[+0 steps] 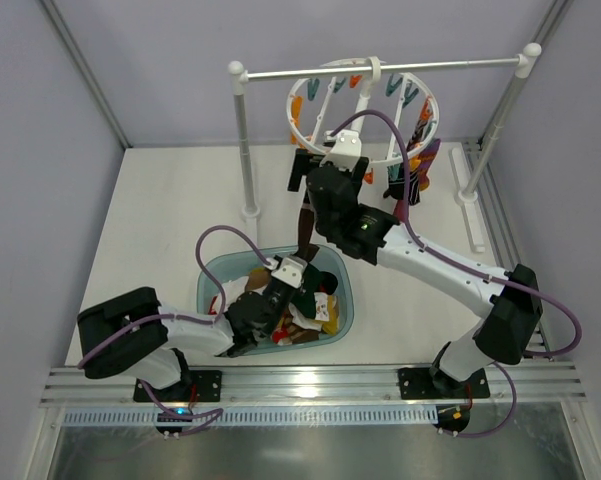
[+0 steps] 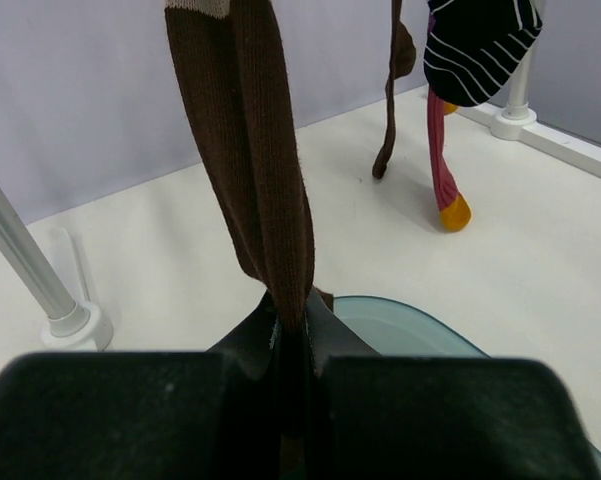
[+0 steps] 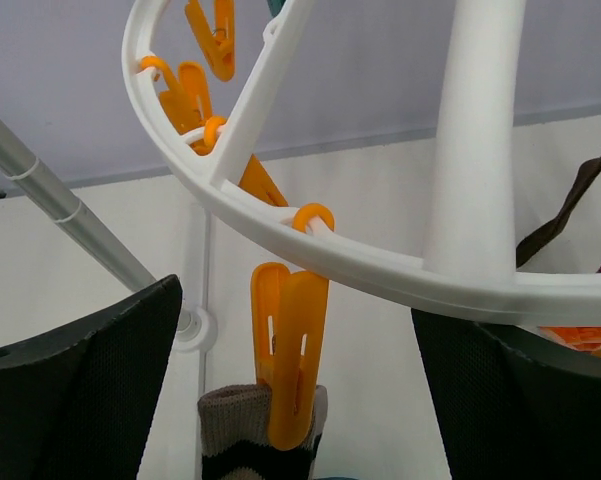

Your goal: Remove the socks clipped to the hanger

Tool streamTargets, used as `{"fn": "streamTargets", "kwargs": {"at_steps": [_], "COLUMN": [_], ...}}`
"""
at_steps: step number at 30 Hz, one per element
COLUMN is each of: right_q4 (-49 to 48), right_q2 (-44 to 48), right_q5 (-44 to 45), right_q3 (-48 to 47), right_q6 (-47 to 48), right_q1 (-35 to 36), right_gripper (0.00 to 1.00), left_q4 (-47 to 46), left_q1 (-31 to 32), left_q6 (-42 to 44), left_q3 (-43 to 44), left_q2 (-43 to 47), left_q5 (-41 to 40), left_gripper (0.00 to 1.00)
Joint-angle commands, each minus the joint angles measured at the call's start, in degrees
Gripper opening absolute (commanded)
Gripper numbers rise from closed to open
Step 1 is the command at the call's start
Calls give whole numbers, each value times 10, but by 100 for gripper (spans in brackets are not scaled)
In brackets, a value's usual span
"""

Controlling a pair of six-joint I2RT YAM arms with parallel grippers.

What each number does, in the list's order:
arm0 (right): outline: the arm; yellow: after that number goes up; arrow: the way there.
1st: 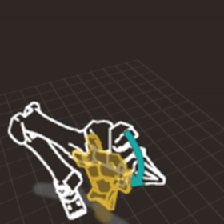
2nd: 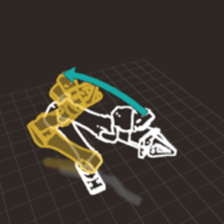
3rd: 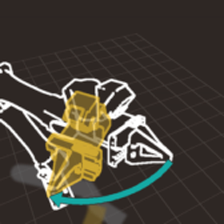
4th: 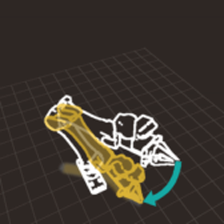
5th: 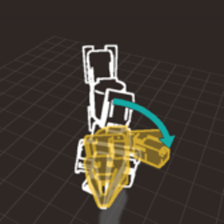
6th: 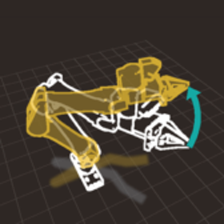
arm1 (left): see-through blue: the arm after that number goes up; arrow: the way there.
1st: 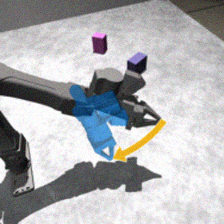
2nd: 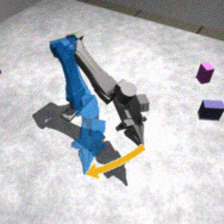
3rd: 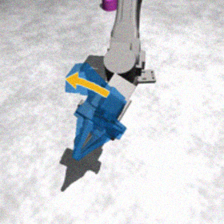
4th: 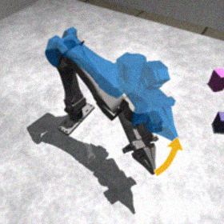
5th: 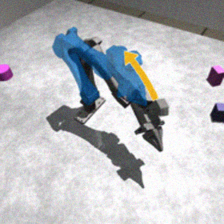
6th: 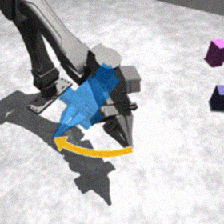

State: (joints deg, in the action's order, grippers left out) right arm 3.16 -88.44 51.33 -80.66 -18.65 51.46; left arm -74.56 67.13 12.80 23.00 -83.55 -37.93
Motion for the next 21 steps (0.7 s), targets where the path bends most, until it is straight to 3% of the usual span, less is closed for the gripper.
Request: {"fn": "streamTargets", "kwargs": {"at_steps": [1, 3, 9, 10, 15, 16, 17, 21], "right_q4": [-29, -28, -27, -28, -59, -62, -65, -96], "right_q2": [1, -7, -11, -10, -4, -3, -2, 4], "right_q5": [25, 46, 78, 79, 91, 92, 93, 91], "right_q3": [-27, -31, -34, -33, -23, -20, -19, -6], "right_q6": [12, 15, 23, 24, 34, 35, 37, 57], "right_q1": [-9, -9, -9, -9, -7, -7, -6, -3], "right_gripper": [96, 91, 64, 53, 29, 12, 4, 4], "left_q4": [-139, -139, -139, -139, -139, -139, -139, -139], "left_q1": [14, 18, 23, 24, 26, 27, 26, 27], "left_q6": [15, 21, 26, 27, 33, 34, 35, 36], "left_q3": [-8, -4, 2, 3, 6, 7, 8, 9], "left_q2": [10, 7, -4, -5, -9, -11, -13, -14], "left_q5": [1, -1, -8, -10, -17, -19, -20, -26], "left_gripper": [0, 0, 0, 0, 0, 0, 0, 0]}}
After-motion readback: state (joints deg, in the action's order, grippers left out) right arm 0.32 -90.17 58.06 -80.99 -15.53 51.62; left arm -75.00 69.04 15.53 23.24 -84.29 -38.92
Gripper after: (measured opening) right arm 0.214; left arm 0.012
